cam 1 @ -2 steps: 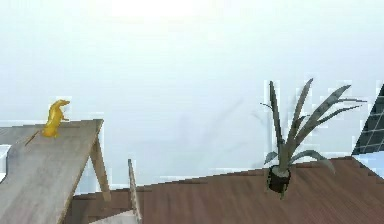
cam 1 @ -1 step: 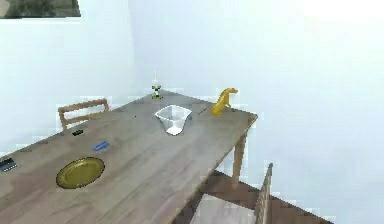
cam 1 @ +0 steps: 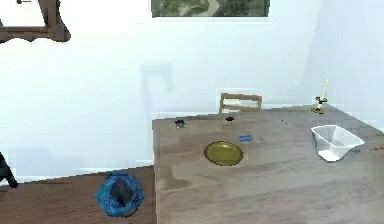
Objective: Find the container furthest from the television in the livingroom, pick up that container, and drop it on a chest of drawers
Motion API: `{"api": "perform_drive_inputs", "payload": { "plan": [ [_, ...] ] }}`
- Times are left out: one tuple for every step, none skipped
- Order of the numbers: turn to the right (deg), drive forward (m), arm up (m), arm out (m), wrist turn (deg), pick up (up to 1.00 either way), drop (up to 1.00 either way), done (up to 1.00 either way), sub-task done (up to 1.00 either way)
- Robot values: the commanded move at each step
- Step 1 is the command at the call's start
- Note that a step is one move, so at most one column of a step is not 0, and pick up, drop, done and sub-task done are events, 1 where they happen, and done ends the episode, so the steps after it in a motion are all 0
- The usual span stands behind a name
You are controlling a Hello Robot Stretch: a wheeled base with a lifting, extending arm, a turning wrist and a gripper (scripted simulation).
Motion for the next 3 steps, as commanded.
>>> {"api": "perform_drive_inputs", "payload": {
  "plan": [
    [-45.0,0.0,0.0,0.0,0.0,0.0,0.0,0.0,0.0],
    [45.0,0.0,0.0,0.0,0.0,0.0,0.0,0.0,0.0],
    [45.0,0.0,0.0,0.0,0.0,0.0,0.0,0.0,0.0]
  ]
}}
